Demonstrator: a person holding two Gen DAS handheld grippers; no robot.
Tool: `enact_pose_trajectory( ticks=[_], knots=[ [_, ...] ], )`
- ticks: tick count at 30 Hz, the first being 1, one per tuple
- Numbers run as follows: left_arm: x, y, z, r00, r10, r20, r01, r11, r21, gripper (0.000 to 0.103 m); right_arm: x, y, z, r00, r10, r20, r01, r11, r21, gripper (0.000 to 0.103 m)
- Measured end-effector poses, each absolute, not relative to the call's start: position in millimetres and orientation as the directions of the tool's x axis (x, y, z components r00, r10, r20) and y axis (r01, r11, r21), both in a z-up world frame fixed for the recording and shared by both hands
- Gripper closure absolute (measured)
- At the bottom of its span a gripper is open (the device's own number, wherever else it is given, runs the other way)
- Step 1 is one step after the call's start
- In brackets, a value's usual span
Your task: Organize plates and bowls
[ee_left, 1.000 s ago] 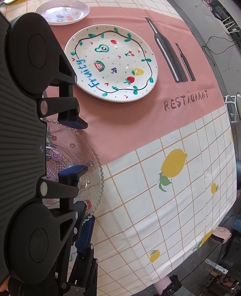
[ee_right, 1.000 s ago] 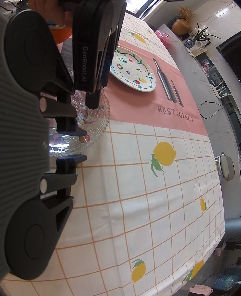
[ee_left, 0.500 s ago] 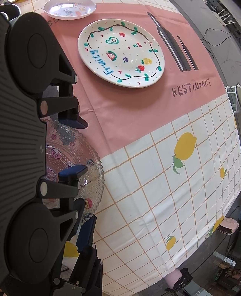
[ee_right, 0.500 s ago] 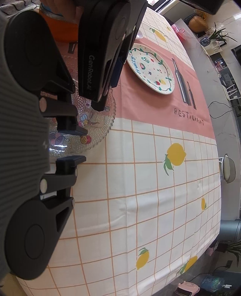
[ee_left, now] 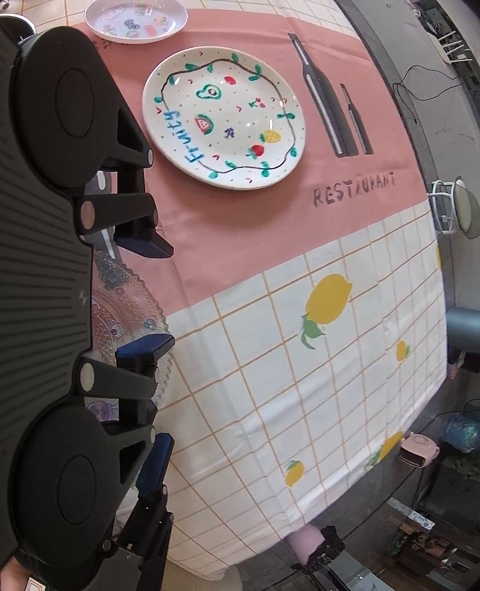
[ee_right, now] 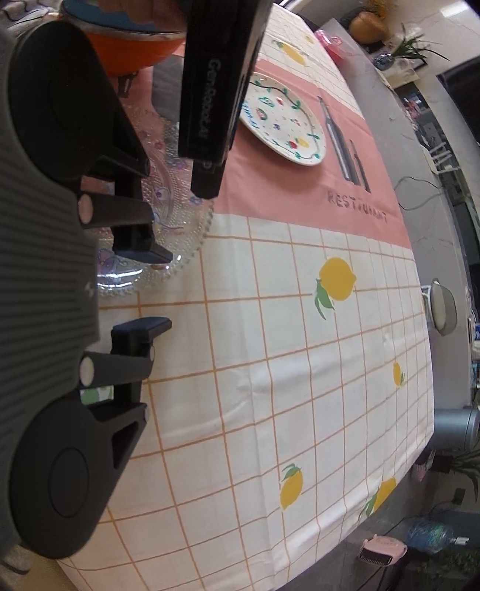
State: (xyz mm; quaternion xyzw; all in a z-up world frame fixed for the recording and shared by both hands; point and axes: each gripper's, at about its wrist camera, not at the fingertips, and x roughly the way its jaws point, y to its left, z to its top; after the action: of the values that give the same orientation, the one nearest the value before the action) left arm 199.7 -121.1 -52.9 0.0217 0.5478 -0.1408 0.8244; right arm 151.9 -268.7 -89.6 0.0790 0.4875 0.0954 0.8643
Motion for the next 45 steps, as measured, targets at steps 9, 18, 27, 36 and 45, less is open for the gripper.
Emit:
enact_pose_trajectory(
  ticks=[9, 18, 27, 36, 45],
  knots=[
    [201, -45, 18, 0.486, -0.259, -0.834, 0.105, 0.965, -0.238, 0.044, 157, -278, -74, 0.553, 0.330, -0.765, -0.012, 0.921, 0.389, 0.069],
    [174, 60, 45, 0.596, -0.249, -0.763, -0.033, 0.942, -0.334, 0.043, 168, -256, -56, 0.557, 0.409, -0.723, -0.055, 0.887, 0.459, 0.068],
    [178, 108, -10, 0.575, -0.288, -0.766, -0.092, 0.907, -0.410, 0.043, 202, -224, -40, 0.564, 0.462, -0.684, -0.099, 0.860, 0.500, 0.058],
    [193, 121, -47, 0.560, -0.394, -0.729, -0.100, 0.842, -0.531, 0.043, 261, -184, -53, 0.499, 0.501, -0.707, -0.084, 0.840, 0.536, 0.052],
    [209, 139, -74, 0.562, -0.478, -0.675, -0.133, 0.753, -0.645, 0.043, 294, -169, -89, 0.469, 0.494, -0.732, 0.045, 0.815, 0.578, 0.052]
  ],
)
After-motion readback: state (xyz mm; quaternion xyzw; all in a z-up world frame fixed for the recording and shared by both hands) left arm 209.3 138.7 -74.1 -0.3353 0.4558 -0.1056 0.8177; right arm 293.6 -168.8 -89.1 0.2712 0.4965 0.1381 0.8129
